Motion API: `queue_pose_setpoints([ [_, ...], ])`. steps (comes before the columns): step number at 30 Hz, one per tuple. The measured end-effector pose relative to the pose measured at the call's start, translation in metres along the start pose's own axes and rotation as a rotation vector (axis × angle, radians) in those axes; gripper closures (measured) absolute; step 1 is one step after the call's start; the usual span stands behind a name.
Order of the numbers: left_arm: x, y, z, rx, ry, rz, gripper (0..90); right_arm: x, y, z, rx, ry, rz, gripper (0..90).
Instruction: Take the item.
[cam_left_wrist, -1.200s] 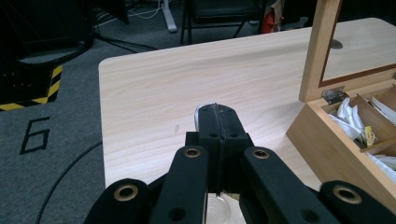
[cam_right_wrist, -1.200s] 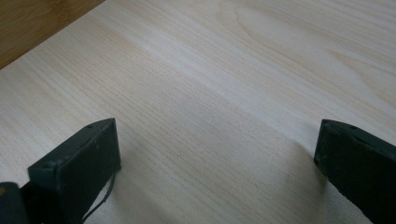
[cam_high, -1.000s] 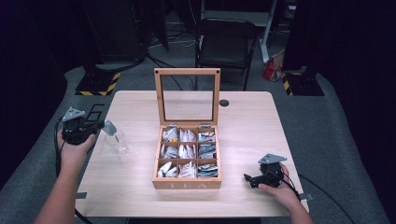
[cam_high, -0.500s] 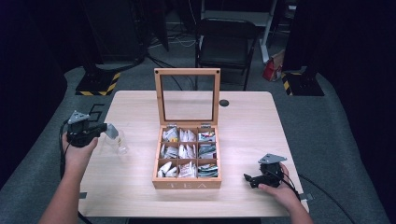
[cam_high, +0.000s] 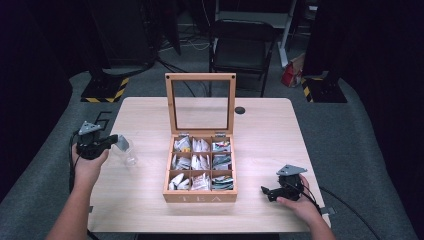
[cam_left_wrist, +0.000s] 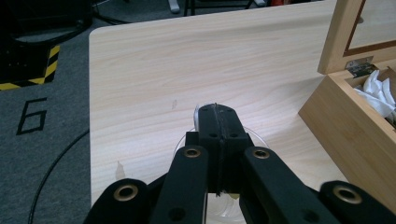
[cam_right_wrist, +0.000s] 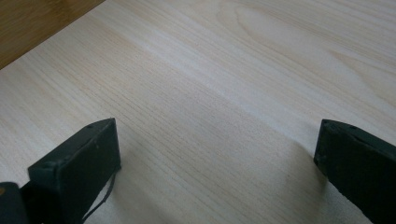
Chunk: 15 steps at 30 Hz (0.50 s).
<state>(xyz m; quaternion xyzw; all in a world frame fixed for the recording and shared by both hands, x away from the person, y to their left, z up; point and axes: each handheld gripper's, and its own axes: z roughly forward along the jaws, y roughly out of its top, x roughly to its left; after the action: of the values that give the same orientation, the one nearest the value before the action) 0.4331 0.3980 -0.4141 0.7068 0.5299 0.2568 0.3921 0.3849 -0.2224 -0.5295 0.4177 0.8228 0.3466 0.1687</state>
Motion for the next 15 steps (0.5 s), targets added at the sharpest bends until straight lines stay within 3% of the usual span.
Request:
queue_pose_setpoints([
  [15,-0.0036,-0.0064,0.0080,0.023,0.004,0.006,89.9,-0.0001,0.0000,-0.0001,0.000,-0.002,-0.001,0.0],
])
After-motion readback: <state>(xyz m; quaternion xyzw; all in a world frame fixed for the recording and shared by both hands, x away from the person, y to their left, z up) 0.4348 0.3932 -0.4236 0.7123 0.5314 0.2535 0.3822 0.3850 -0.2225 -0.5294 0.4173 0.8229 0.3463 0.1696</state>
